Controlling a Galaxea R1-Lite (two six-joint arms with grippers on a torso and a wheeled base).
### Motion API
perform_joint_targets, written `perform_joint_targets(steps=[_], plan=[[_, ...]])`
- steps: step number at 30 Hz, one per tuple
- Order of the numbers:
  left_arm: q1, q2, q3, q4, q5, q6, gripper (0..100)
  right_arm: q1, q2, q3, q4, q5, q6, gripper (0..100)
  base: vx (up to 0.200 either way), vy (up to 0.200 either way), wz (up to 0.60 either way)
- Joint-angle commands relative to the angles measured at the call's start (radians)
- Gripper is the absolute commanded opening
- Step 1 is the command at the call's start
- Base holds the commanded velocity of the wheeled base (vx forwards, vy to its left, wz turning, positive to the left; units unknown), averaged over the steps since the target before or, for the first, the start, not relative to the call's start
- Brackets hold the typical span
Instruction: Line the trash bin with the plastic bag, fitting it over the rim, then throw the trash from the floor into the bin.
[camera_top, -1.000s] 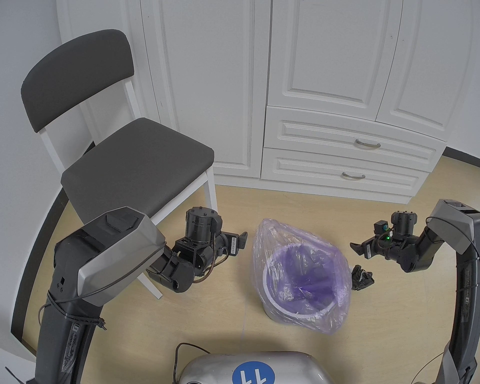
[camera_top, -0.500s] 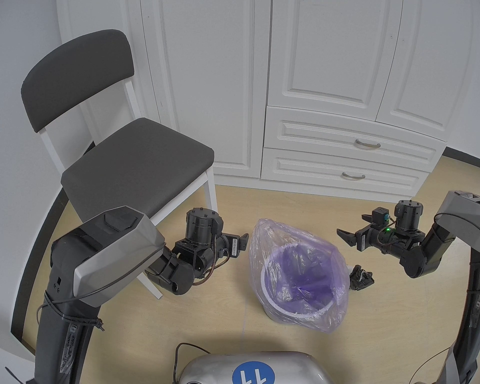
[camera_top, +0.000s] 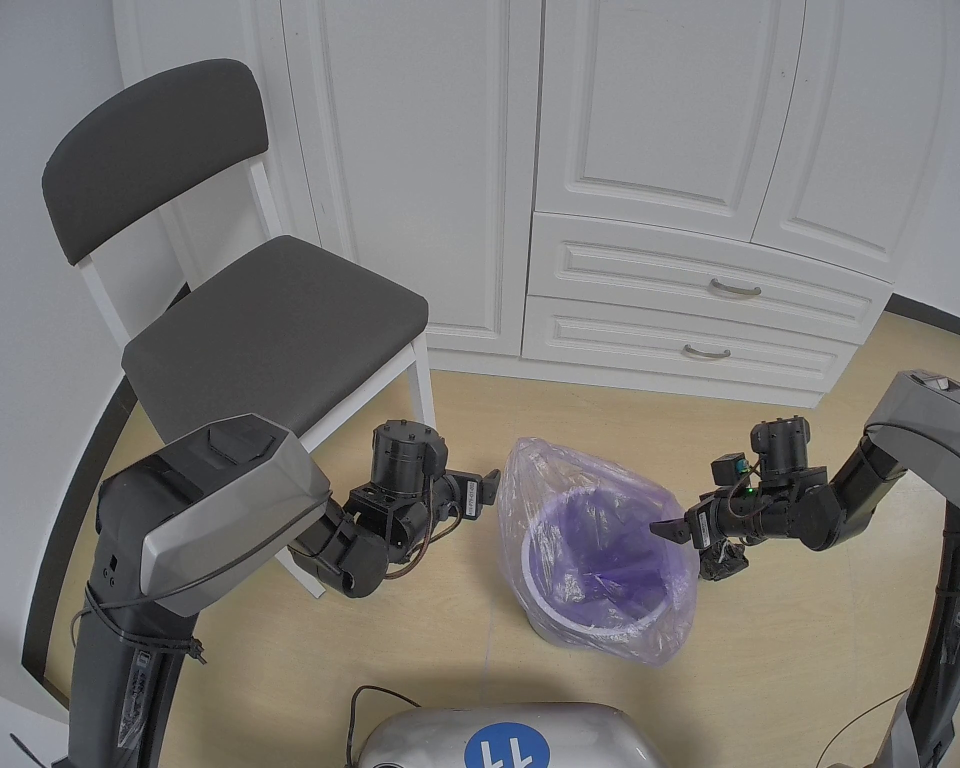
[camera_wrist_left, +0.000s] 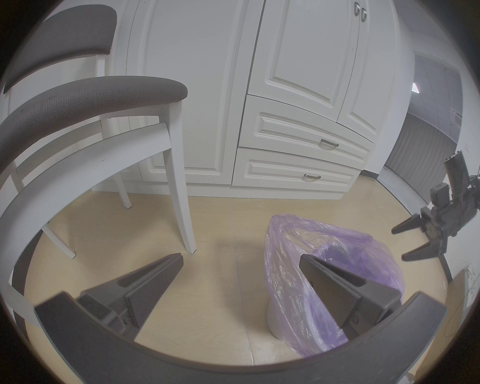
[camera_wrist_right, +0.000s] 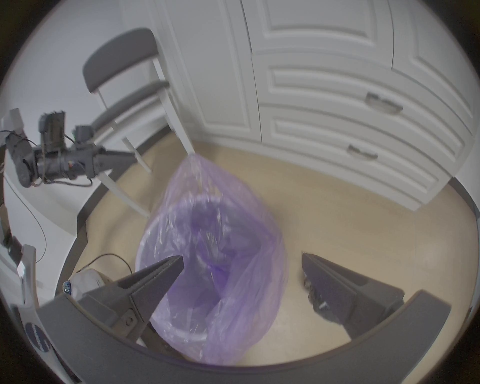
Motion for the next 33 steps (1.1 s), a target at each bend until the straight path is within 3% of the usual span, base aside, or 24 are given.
perform_joint_targets(steps=[1, 6, 21, 27, 33], plan=[[-0.014, -0.002, 0.006, -0.005, 0.008, -0.017, 100, 0.071, 0.062, -0.167, 0.166, -0.163, 0.024, 100, 0.000, 0.000, 0.00], [-0.026, 0.001, 0.007, -0.006, 0.012, -0.019, 100, 0.059, 0.157, -0.231, 0.172, -0.218, 0.024, 100, 0.000, 0.000, 0.00], [-0.026, 0.012, 0.018, -0.032, 0.011, -0.019, 100, -0.062, 0.211, -0.302, 0.181, -0.221, 0.005, 100, 0.000, 0.000, 0.00], [-0.026, 0.016, 0.013, -0.032, 0.011, -0.019, 100, -0.108, 0.192, -0.357, 0.275, -0.220, 0.007, 100, 0.000, 0.000, 0.00], [-0.026, 0.032, 0.003, -0.032, 0.011, -0.019, 100, -0.136, 0.241, -0.423, 0.282, -0.220, 0.018, 100, 0.000, 0.000, 0.00]])
